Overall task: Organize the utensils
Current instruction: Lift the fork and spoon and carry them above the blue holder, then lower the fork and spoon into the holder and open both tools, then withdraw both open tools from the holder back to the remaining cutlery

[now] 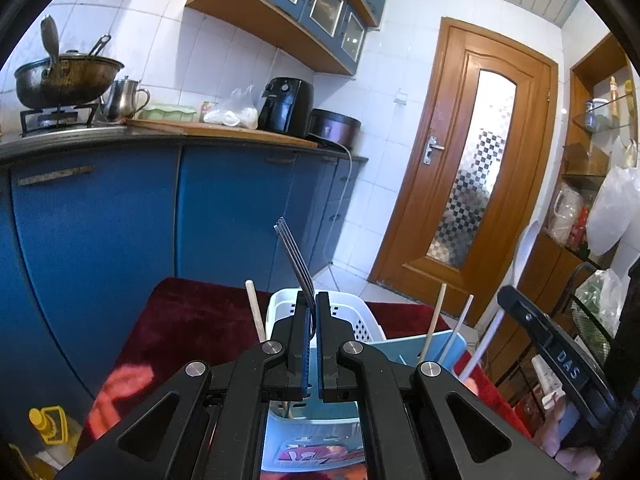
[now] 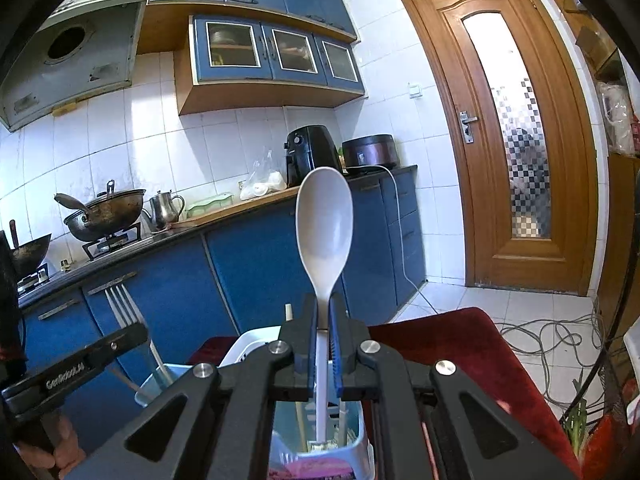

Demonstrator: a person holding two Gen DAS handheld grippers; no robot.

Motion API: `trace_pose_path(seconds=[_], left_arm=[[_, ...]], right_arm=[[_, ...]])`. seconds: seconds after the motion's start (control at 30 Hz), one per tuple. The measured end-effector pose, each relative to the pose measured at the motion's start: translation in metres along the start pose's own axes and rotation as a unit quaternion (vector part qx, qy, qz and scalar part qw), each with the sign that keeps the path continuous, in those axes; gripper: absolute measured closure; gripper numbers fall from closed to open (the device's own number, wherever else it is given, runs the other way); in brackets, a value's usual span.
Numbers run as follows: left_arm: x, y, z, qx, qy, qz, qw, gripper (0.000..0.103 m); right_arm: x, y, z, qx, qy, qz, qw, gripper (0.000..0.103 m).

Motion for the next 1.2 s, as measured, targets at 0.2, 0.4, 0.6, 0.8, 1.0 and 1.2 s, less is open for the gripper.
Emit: trace_pose_path(seconds=[0.2,0.4,0.6,0.8,1.0,1.2], left_arm=[[0.002,0.005,-0.005,0.010,0.005,0.003,0.9999,0.101],[-0.001,0.012,-0.008,0.026,0.008,-0.001,0.9996,0.101],[-0.005,0.013,-0.007,0.030,0.005,-0.010,0.9995,0.101],[-0.010,0.012,-0.002,0.035,0.001,-0.013,0.9993,0.087],[-0.020,0.009,0.010,0.027,0.004,-0.030,0.9992,0.067],[-0.027,0.009,0.026,0.025,0.005,-0.037,0.9990,0.067]], right_arm=[[0.005,0.016,-0.011,0.021,0.006,0.027,0.999,0.095],[0.001,0.030,-0.017,0.047,0.009,0.030,0.998,0.095],[0.002,0.039,-0.020,0.069,0.004,0.036,0.997,0.095],[0.002,0.038,-0.010,0.077,-0.020,0.013,0.997,0.072],[0.006,0.031,0.007,0.069,-0.027,0.013,0.997,0.072],[0.012,0.027,0.025,0.072,-0.036,0.013,0.997,0.072]])
Point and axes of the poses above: each gripper's, at about its wrist camera, not at the fingertips, and z roughly against the way its jaws point, x to its left, y to its underside, the point moved 4 cm from there along -z, roughly the way its jaws point, and after that the axes turned 9 degrees about y, right-handed, at the moved point
